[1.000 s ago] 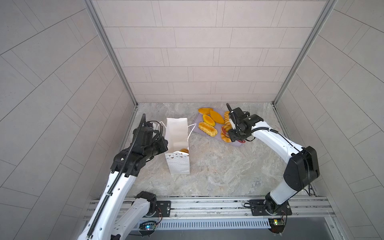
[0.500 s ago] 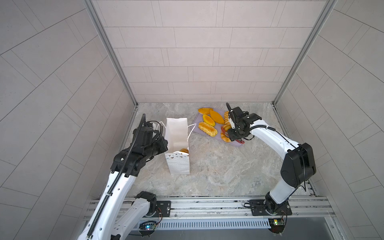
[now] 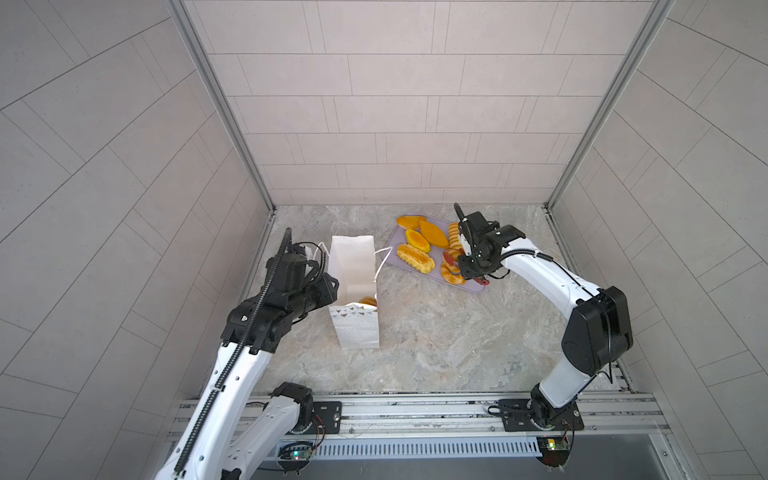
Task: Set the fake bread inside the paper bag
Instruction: 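Close the tongs on the round striped bun with the right gripper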
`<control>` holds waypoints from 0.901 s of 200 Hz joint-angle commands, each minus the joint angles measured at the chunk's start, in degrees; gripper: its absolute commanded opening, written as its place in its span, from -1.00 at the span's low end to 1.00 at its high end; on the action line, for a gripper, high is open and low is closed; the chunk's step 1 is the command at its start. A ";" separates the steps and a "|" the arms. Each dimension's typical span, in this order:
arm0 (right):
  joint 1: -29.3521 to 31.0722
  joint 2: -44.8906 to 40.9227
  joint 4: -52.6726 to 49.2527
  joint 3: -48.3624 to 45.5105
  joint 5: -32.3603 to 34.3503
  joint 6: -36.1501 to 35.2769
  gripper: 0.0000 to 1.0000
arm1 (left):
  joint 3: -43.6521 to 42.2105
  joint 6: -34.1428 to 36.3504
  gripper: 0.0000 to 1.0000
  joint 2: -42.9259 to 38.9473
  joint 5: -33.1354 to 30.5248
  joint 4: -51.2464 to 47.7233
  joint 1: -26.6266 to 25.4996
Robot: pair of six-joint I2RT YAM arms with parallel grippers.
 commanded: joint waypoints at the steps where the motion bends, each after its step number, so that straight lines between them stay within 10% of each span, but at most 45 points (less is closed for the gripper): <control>1: -0.33 -3.60 -1.48 2.08 1.42 0.37 -0.06 | 1.32 0.51 -0.18 -0.71 -0.86 -1.26 -0.11; 180: -0.24 -15.17 1.01 2.77 -3.74 0.50 -0.11 | 3.76 1.58 -0.20 -0.75 -2.41 -3.36 -0.11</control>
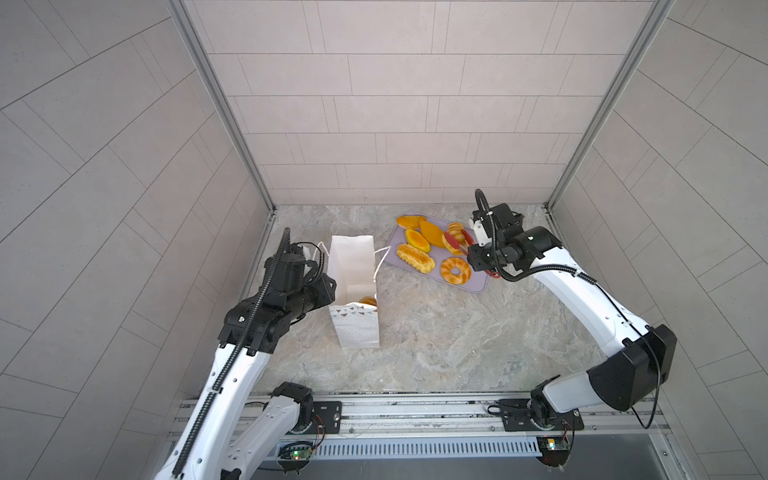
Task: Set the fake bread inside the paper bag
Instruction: 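Close the tongs on the round striped bun with the right gripper, then lift the round bun with the tongs and carry it over the bag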
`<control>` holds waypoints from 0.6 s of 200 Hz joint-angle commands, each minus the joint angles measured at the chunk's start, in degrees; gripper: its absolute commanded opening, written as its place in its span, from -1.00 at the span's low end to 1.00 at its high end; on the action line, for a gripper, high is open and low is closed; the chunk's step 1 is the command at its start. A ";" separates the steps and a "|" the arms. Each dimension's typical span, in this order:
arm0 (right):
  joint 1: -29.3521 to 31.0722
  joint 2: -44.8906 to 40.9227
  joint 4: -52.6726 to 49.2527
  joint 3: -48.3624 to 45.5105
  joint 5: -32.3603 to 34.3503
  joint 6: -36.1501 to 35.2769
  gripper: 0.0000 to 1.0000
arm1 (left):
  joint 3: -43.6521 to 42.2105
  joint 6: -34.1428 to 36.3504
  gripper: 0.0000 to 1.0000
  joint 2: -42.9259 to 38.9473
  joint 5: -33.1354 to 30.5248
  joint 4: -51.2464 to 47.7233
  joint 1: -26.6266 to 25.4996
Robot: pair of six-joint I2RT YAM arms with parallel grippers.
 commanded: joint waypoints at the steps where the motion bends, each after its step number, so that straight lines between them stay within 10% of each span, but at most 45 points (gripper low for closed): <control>1: -0.18 -2.22 0.52 2.16 -1.72 0.52 -0.11 | 2.45 0.94 -0.20 -0.63 -0.81 -1.24 -0.16; 120: 2.31 -6.91 0.15 9.09 -9.85 3.41 -0.11 | 4.36 2.24 -0.38 -0.90 -2.79 -3.13 -0.14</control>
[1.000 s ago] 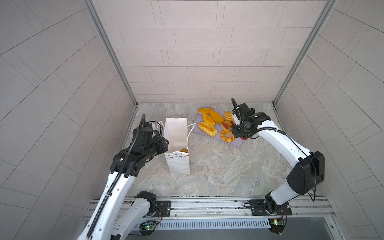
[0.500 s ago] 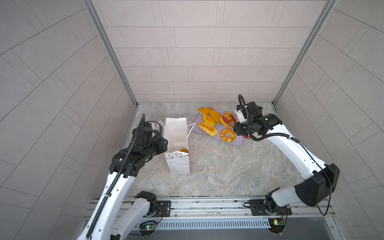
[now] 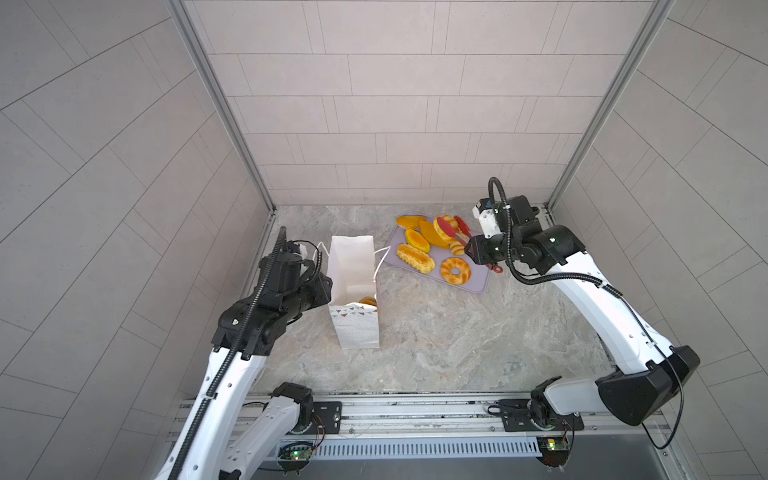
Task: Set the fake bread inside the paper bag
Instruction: 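Lift the round bun with the tongs and carry it over the bag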
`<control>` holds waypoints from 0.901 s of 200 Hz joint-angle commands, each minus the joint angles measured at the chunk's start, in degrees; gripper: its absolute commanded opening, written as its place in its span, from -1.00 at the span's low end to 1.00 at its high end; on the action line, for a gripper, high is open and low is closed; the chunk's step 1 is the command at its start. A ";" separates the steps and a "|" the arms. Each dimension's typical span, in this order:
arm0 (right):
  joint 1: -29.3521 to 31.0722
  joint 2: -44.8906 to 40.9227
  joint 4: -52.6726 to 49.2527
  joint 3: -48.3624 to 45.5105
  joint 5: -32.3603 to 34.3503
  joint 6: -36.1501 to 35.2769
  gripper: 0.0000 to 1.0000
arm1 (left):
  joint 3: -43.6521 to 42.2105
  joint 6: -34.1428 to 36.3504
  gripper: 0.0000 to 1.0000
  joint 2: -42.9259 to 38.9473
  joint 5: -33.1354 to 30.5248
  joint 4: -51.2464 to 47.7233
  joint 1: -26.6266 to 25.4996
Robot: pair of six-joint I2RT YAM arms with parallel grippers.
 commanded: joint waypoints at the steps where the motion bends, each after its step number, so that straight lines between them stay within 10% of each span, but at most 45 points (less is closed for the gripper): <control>1: 1.36 -2.68 1.05 3.10 -2.57 1.05 -0.11 | 1.54 0.92 -0.38 -0.60 -1.01 -0.97 -0.13; 180: 23.66 0.07 1.54 19.76 -1.32 2.15 -0.08 | 0.13 0.01 -0.86 -1.03 0.36 0.32 -0.16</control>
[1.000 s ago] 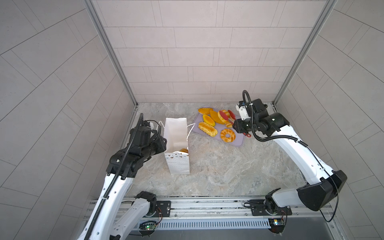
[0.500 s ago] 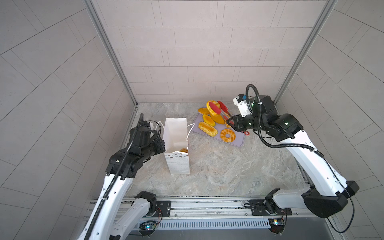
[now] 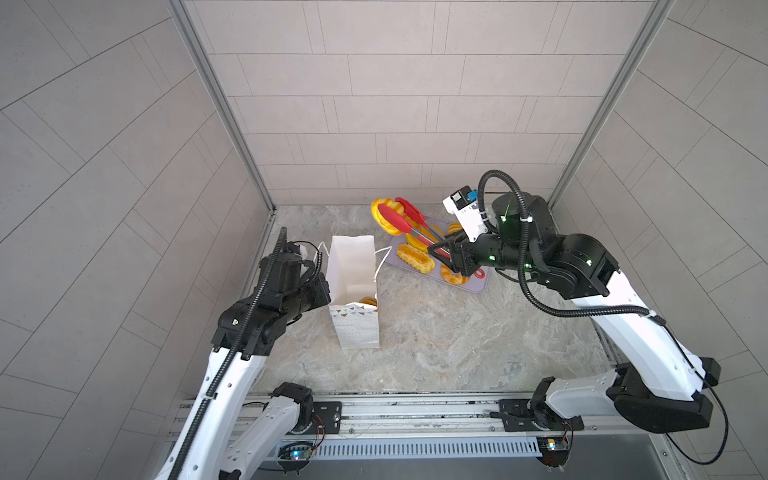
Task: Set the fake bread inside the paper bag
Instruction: 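Lift the round bun with the tongs and carry it over the bag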
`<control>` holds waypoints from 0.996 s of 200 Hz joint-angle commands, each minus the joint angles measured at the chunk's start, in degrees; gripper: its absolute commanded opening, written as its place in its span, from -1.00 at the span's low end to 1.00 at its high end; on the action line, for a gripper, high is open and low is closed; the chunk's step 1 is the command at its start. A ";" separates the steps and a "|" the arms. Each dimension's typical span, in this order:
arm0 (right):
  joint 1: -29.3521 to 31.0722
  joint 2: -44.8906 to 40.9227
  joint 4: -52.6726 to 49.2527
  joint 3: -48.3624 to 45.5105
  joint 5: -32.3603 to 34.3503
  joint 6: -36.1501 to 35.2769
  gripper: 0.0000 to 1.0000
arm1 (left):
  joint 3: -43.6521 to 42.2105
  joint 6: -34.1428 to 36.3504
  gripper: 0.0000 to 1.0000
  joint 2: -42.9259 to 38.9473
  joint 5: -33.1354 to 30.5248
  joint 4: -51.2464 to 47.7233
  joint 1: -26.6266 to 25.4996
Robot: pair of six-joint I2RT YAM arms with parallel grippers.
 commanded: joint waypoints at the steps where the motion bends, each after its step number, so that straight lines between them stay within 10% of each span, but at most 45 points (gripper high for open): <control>1: 2.15 1.27 1.65 2.63 2.09 0.61 -0.08 | 0.11 0.03 -0.86 -0.97 0.09 0.72 -0.18; 199: 9.73 9.82 3.38 0.77 6.92 1.69 -0.09 | -1.53 -0.97 -0.87 -1.54 0.82 2.22 -0.11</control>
